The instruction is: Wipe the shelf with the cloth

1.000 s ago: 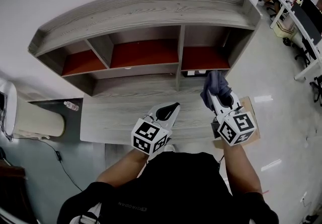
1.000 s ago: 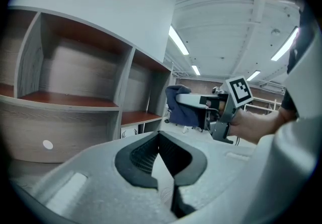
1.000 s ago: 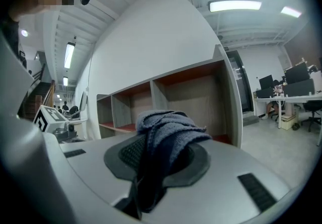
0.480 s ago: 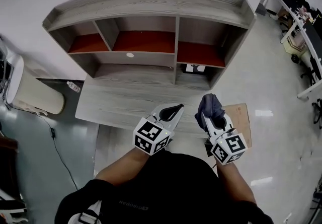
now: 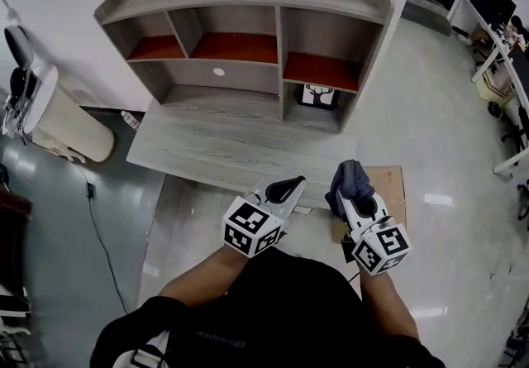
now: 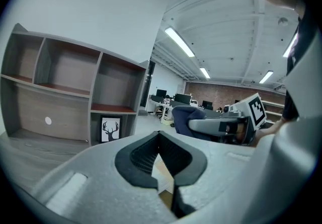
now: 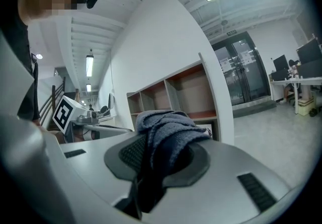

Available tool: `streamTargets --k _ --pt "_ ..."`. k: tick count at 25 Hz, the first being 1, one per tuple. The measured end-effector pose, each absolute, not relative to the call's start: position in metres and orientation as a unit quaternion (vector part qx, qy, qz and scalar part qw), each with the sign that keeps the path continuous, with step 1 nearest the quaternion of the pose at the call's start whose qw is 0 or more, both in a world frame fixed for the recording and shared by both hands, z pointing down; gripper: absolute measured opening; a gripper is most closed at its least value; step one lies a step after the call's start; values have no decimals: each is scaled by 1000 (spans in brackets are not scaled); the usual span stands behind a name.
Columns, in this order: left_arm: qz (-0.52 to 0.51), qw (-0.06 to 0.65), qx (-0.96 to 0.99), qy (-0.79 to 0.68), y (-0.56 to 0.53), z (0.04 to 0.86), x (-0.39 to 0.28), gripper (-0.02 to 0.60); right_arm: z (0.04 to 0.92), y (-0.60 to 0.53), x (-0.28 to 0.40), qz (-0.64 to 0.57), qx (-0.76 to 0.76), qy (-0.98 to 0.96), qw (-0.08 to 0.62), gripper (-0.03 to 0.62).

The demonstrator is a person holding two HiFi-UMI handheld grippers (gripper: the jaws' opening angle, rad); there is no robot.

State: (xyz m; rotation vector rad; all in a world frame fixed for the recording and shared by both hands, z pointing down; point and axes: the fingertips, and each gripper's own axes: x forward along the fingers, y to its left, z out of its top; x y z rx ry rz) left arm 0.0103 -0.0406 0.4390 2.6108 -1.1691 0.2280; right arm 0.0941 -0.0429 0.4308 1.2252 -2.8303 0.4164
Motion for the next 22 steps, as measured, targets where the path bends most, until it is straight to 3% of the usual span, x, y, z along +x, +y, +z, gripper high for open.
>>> streamTargets --k 22 --pt "103 124 887 -433 22 435 12 8 440 10 113 163 400 -902 8 91"
